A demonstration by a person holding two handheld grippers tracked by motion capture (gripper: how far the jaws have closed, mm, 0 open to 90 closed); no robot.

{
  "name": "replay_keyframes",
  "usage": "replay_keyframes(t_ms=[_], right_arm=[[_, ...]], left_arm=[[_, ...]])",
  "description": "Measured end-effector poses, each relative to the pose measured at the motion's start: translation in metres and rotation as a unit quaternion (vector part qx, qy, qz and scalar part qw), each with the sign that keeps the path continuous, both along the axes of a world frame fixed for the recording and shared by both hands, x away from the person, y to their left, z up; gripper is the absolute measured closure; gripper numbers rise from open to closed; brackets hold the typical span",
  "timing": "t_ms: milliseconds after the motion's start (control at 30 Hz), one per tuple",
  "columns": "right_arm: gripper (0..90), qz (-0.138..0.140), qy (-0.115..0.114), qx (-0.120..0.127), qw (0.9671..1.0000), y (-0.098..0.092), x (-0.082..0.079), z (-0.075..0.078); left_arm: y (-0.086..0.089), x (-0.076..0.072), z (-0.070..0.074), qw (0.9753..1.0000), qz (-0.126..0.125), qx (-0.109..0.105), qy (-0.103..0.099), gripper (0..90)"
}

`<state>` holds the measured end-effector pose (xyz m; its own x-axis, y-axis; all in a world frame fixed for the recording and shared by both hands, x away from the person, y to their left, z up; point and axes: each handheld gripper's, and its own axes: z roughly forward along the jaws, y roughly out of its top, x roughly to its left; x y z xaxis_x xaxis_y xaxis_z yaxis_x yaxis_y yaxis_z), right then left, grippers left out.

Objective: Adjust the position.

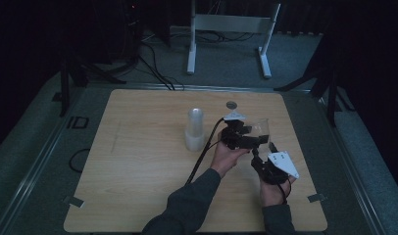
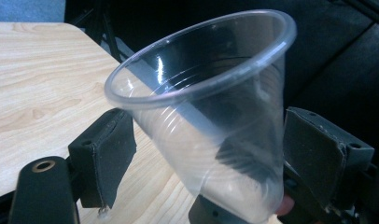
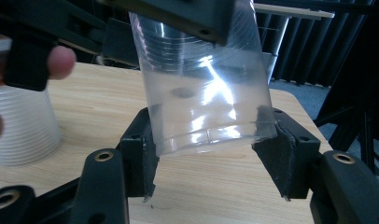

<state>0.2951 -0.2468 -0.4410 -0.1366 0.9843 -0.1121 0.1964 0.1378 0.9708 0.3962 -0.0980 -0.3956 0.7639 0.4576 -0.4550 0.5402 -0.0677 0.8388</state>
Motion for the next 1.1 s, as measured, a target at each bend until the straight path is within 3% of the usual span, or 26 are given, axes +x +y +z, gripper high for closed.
replay_keyframes(t_ms=[367,567,933,1100], right_arm=[[42.1,0.008,0.002,-0.003,1.0,0.0027,0.0003,-0.0015],[42.0,0.01,0.002,-0.002,0.9999,0.0011,0.0007,-0.0007],[39.1,0.026,0.008,0.0,0.9996,-0.0001,0.003,0.0006],[34.1,0.035,0.012,0.003,0.9993,-0.001,0.0039,0.0015]], left_arm=[[0.0004,0.004,0.0001,0.9989,0.022,-0.033,0.022,20.0],[0.0005,0.0031,0.0004,0.9986,0.028,-0.04,0.019,24.9],[0.0014,-0.0007,0.002,0.9988,0.034,-0.037,-0.005,27.5],[0.0007,-0.0034,0.0032,0.9989,0.034,-0.023,-0.023,27.8]])
